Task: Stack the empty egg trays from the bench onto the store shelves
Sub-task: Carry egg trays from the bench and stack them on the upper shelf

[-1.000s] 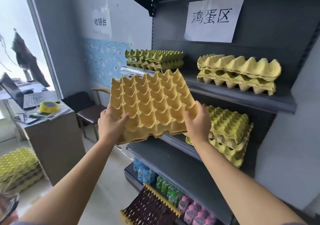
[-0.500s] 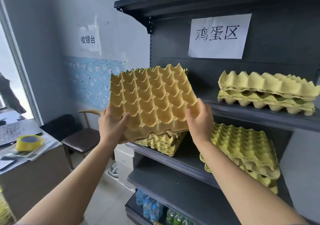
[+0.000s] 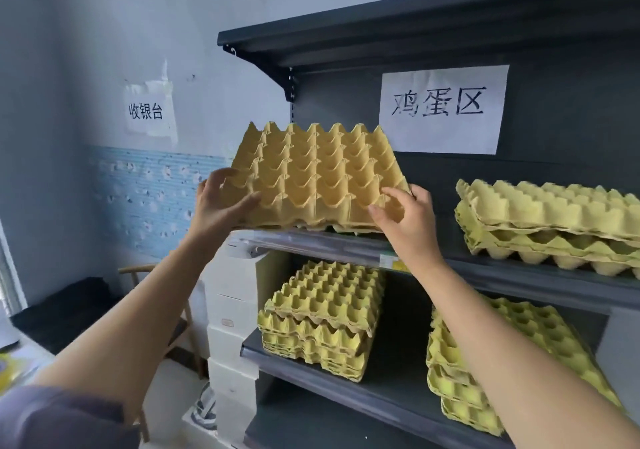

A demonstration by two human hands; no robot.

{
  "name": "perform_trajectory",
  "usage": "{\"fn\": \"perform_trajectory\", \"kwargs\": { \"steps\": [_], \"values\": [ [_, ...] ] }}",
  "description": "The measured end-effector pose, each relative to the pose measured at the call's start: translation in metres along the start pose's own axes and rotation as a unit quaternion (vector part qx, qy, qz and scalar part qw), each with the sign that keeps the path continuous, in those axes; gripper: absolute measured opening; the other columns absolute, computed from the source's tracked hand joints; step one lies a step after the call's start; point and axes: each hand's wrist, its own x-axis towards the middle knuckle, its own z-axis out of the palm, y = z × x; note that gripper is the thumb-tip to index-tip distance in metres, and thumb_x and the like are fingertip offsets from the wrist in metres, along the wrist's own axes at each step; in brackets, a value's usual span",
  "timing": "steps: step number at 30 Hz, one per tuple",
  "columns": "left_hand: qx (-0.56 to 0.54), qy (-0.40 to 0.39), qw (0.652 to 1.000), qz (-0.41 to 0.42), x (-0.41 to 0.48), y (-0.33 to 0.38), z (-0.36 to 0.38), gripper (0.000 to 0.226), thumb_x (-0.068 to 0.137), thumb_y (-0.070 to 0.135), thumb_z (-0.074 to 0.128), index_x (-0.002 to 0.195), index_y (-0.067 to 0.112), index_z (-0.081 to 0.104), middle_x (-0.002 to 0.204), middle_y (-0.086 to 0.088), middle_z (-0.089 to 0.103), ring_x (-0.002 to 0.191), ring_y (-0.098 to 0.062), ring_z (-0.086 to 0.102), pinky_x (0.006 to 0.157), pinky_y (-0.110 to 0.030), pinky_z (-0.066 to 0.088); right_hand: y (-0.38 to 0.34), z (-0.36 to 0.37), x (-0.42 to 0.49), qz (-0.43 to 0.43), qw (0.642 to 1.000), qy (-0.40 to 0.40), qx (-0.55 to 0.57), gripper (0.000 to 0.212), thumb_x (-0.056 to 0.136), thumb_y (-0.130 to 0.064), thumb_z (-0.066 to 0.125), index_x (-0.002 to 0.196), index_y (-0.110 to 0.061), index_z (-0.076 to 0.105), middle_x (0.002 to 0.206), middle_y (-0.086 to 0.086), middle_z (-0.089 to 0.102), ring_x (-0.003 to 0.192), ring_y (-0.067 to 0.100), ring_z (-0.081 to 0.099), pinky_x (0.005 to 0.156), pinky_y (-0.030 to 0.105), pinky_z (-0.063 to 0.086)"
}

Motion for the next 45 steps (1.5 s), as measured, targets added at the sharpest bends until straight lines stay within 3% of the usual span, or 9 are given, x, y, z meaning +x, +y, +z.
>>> {"fn": "perform_trajectory", "kwargs": {
  "steps": [6,11,19,28,31,35,38,41,45],
  "values": [
    [-0.059,-0.012,0.998,0.016,0.059,-0.014,0.010,0.051,0.073,0.014,0.076,0.115,0.017,0.048,0.092,0.001,0.058,0.071,-0.009,0.064,0.070,-0.026,0.057,0.003,0.025,0.053,-0.033,0.998,0.058,0.001,0.054,0.088,-0.030,0.064,0.137,-0.017,0.045,0.131,0.009,0.042,0.110,0.004,0.036,0.089,0.008,0.024],
    [-0.049,0.011,0.999,-0.001,0.111,-0.039,0.023,0.084,0.049,0.056,0.071,0.122,0.017,0.054,0.095,0.002,0.060,0.086,-0.016,0.059,0.079,-0.032,0.051,0.013,0.059,0.088,-0.014,0.997,0.075,-0.026,0.060,0.088,-0.033,0.063,0.141,-0.016,0.040,0.135,0.010,0.042,0.109,0.002,0.034,0.092,0.015,0.026],
    [-0.047,-0.030,0.998,-0.011,0.195,-0.098,0.026,0.077,0.051,0.061,0.068,0.118,0.024,0.056,0.109,-0.005,0.061,0.102,-0.025,0.061,0.091,-0.046,0.050,0.023,0.124,0.131,0.016,0.988,0.109,-0.108,0.063,0.087,-0.042,0.061,0.143,-0.023,0.037,0.132,0.008,0.046,0.119,0.015,0.044,0.087,0.022,0.035],
    [-0.064,-0.150,0.985,-0.052,0.213,-0.141,0.040,0.067,0.056,0.057,0.074,0.111,0.025,0.052,0.106,-0.011,0.063,0.083,-0.019,0.065,0.067,-0.032,0.053,0.034,0.148,0.123,0.101,0.944,0.108,-0.294,0.060,0.088,-0.054,0.052,0.139,-0.026,0.036,0.122,0.010,0.057,0.109,0.030,0.055,0.083,0.040,0.047],
    [-0.083,-0.143,0.985,-0.057,0.217,-0.151,0.045,0.049,0.079,0.035,0.073,0.119,0.018,0.049,0.107,-0.013,0.059,0.053,0.000,0.062,0.045,-0.019,0.049,0.034,0.153,0.119,0.099,0.948,0.120,-0.278,0.057,0.089,-0.050,0.054,0.137,-0.024,0.039,0.124,0.011,0.057,0.116,0.032,0.048,0.088,0.039,0.043],
    [-0.046,-0.111,0.992,-0.035,0.214,-0.150,0.047,0.047,0.085,0.029,0.068,0.125,0.013,0.049,0.093,0.003,0.055,0.052,-0.001,0.057,0.041,-0.008,0.043,0.033,0.154,0.120,0.108,0.961,0.115,-0.227,0.056,0.089,-0.046,0.056,0.138,-0.023,0.040,0.127,0.010,0.054,0.120,0.029,0.046,0.091,0.037,0.041],
    [-0.016,-0.103,0.994,-0.020,0.210,-0.146,0.045,0.046,0.084,0.030,0.069,0.124,0.015,0.049,0.096,0.002,0.056,0.058,-0.002,0.062,0.051,-0.018,0.053,0.033,0.152,0.119,0.105,0.960,0.099,-0.239,0.055,0.090,-0.047,0.054,0.137,-0.023,0.039,0.130,0.010,0.052,0.122,0.030,0.046,0.090,0.037,0.043],
    [0.068,-0.091,0.993,0.026,0.207,-0.140,0.044,0.044,0.082,0.037,0.068,0.121,0.024,0.052,0.124,-0.010,0.050,0.102,-0.029,0.058,0.085,-0.047,0.052,0.032,0.149,0.117,0.103,0.952,0.077,-0.277,0.053,0.091,-0.048,0.051,0.137,-0.024,0.039,0.141,0.010,0.041,0.126,0.033,0.041,0.093,0.041,0.044],
    [0.149,-0.088,0.980,0.101,0.195,-0.116,0.051,0.037,0.088,0.030,0.061,0.124,0.021,0.055,0.134,-0.006,0.047,0.126,-0.029,0.037,0.102,-0.042,0.032,0.027,0.140,0.112,0.050,0.936,0.077,-0.339,0.050,0.092,-0.044,0.051,0.135,-0.020,0.044,0.143,0.009,0.036,0.124,0.030,0.042,0.093,0.043,0.047]
  ]
}}
